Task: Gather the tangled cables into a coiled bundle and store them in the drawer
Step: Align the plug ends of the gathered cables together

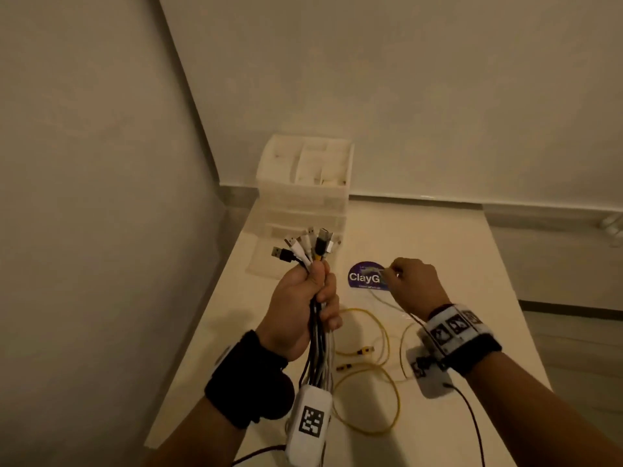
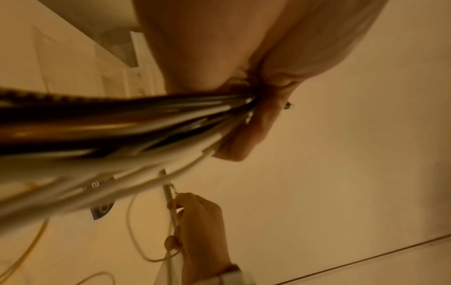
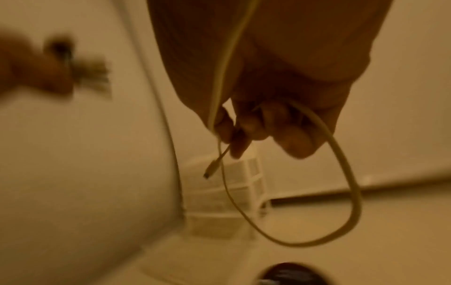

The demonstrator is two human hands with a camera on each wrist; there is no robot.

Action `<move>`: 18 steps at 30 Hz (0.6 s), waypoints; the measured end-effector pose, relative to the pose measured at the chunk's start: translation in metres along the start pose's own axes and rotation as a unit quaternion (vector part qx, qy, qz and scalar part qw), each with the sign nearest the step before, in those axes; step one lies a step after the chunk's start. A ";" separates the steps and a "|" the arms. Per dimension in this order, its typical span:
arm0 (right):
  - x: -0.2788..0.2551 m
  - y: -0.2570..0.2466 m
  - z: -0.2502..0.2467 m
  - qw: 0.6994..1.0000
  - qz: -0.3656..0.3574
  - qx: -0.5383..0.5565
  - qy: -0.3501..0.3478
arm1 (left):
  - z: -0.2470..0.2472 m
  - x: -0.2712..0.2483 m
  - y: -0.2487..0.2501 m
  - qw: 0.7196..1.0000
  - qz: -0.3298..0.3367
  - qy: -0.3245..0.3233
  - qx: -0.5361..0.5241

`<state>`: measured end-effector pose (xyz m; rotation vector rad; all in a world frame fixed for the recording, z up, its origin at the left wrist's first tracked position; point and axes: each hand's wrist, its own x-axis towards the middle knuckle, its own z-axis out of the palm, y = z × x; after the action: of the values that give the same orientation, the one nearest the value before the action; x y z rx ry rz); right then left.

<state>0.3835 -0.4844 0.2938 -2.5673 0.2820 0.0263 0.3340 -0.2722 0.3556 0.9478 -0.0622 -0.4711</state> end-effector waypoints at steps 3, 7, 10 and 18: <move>0.010 0.002 -0.005 0.993 0.039 -0.103 -0.051 | 0.006 0.006 -0.007 1.000 0.006 -0.003 -0.003; 0.001 0.002 -0.011 0.997 0.038 -0.062 0.010 | 0.005 0.010 -0.006 1.000 0.002 0.006 -0.002; -0.005 0.001 -0.013 0.999 0.001 -0.026 0.028 | 0.005 0.014 -0.006 1.000 0.002 0.023 -0.001; -0.035 -0.034 -0.038 0.986 -0.121 0.107 0.046 | 0.010 0.019 -0.012 0.998 0.019 0.028 0.044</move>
<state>0.3553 -0.4693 0.3467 -2.3741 0.0031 -0.2022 0.3440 -0.2937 0.3493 1.0445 -0.0505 -0.4091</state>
